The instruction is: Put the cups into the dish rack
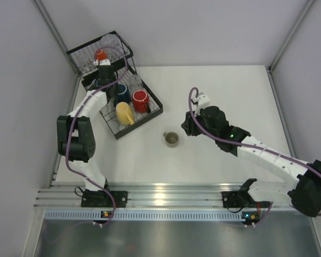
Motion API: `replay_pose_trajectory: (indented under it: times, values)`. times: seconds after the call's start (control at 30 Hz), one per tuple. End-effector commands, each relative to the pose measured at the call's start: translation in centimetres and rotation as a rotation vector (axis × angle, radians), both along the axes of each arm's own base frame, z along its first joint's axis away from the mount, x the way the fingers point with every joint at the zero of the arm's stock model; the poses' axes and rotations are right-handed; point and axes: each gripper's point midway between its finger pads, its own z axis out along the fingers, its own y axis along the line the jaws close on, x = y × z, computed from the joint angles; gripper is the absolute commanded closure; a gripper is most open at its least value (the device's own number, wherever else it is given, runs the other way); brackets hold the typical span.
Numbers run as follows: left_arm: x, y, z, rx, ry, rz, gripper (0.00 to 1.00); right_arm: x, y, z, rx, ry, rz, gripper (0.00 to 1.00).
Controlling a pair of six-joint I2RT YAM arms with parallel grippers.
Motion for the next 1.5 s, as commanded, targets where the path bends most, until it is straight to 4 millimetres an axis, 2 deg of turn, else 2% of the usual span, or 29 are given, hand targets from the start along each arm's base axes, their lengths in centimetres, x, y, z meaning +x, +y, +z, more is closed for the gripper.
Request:
replay_pose_trajectory:
  times: [0.0,0.13,0.17,0.23,0.27,0.4,0.43,0.47,0.5,0.53,0.57,0.6,0.63,0.7,0.73,0.77,0.8,0.87,0.97,1.1,1.27,1.47]
  values:
    - [1.5,-0.3,1.5,0.001,-0.063,-0.01,1.0,0.9,-0.3,2.8,0.056,-0.076,-0.025,0.6]
    - [1.1,0.0,3.4,0.016,-0.097,0.001,1.0,0.9,-0.5,2.8,0.049,-0.074,-0.027,0.6]
    - [0.7,0.1,5.2,0.02,-0.133,0.0,1.0,0.8,-0.5,2.7,0.046,-0.074,-0.025,0.6]
    - [0.1,0.3,7.2,0.027,-0.17,0.005,1.0,0.8,-0.6,2.7,0.048,-0.073,-0.029,0.6]
    - [-0.6,0.5,9.2,0.034,-0.209,0.011,1.0,0.8,-0.7,2.7,0.047,-0.072,-0.031,0.6]
    - [-3.1,0.8,10.9,0.054,-0.197,0.027,1.0,0.6,-0.5,2.9,0.07,-0.066,-0.024,0.59]
    - [-3.7,0.7,10.8,0.055,-0.186,0.03,1.0,0.4,-0.3,3.0,0.08,-0.06,-0.017,0.59]
    - [-4.8,0.9,9.4,0.056,-0.143,0.035,1.0,0.4,-0.2,3.0,0.081,-0.057,-0.015,0.59]
    - [-5.9,0.9,10.1,0.047,-0.159,0.036,1.0,0.4,-0.1,3.0,0.087,-0.053,-0.013,0.59]
    - [-6.5,0.7,9.9,0.034,-0.155,0.028,1.0,0.4,0.1,2.9,0.09,-0.046,-0.009,0.59]
    - [-7.7,0.5,7.8,0.019,-0.115,0.02,1.0,0.5,0.2,2.5,0.085,-0.036,-0.007,0.59]
    - [-8.4,-0.3,7.6,-0.015,-0.111,-0.018,1.0,0.6,0.4,2.2,0.084,-0.031,-0.009,0.58]
    - [-9.4,-0.7,8.2,-0.041,-0.131,-0.032,1.0,0.8,0.6,1.2,0.069,-0.008,-0.013,0.58]
    - [-11.3,-1.4,6.9,-0.082,-0.107,-0.062,1.0,1.2,1.1,0.7,0.058,0.009,-0.012,0.59]
    - [-12.1,-1.5,7.7,-0.107,-0.135,-0.056,1.0,1.4,1.3,0.3,0.053,0.031,-0.017,0.58]
    - [-12.6,-1.8,7.5,-0.124,-0.135,-0.061,1.0,1.6,1.6,-1.0,0.032,0.066,-0.022,0.59]
    - [-13.2,-2.1,6.5,-0.146,-0.113,-0.077,1.0,1.9,2.0,-0.6,0.04,0.081,-0.027,0.59]
    - [-13.8,-2.6,5.7,-0.184,-0.094,-0.087,1.0,2.2,2.5,-1.7,0.028,0.123,-0.033,0.6]
    - [-14.2,-3.3,3.9,-0.218,-0.033,-0.1,1.0,2.4,3.2,-2.0,0.051,0.145,-0.032,0.6]
    - [-13.8,-2.7,2.5,-0.199,0.001,-0.065,1.0,1.9,3.6,-1.8,0.085,0.141,-0.016,0.6]
    - [-12.1,-1.3,2.8,-0.153,-0.007,0.016,1.0,1.3,2.9,-1.7,0.085,0.125,-0.024,0.6]
    - [-10.9,-1.2,1.5,-0.142,0.031,0.031,1.0,1.1,2.2,-1.2,0.074,0.107,-0.03,0.59]
